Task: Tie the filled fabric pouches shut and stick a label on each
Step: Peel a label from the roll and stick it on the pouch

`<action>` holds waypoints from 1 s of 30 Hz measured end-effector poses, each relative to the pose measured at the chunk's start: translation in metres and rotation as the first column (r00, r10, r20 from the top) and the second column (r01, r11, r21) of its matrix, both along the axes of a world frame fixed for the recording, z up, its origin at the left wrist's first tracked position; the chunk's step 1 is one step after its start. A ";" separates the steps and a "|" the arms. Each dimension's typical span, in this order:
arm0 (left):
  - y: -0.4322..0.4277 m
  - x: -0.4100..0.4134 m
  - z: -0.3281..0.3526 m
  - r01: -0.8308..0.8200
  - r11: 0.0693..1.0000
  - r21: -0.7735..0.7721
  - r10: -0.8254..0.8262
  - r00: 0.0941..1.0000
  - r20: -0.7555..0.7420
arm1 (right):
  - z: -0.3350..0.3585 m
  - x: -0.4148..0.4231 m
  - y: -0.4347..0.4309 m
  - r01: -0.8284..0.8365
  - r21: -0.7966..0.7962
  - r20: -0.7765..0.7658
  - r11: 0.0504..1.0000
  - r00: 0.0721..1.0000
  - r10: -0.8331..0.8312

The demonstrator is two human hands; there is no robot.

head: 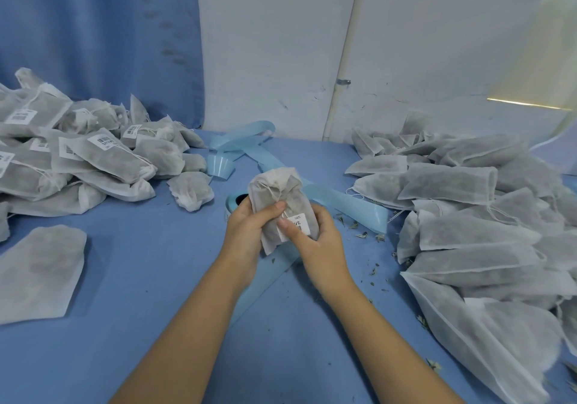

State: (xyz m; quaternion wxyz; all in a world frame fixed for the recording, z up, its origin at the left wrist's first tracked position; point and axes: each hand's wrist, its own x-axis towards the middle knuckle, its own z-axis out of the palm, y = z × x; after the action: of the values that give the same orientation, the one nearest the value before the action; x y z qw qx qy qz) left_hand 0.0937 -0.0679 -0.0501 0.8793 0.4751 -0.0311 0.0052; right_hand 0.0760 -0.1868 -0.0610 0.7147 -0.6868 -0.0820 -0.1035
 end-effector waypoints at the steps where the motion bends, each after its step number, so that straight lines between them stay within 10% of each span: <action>1: 0.000 0.000 0.001 0.014 1.000 -0.023 -0.014 1.000 0.004 | 0.002 0.000 0.000 -0.004 0.035 0.001 0.999 1.000 0.004; 30: -0.002 -0.005 0.000 0.220 0.968 -0.119 -0.225 0.974 -0.038 | 0.014 0.001 -0.004 0.067 0.430 -0.086 0.900 0.996 -0.033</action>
State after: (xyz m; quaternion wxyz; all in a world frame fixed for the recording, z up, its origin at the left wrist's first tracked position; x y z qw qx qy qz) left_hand 0.0888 -0.0703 -0.0501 0.9006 0.4175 -0.0612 -0.1040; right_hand 0.0770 -0.1912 -0.0473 0.8490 -0.5164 -0.0119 -0.1110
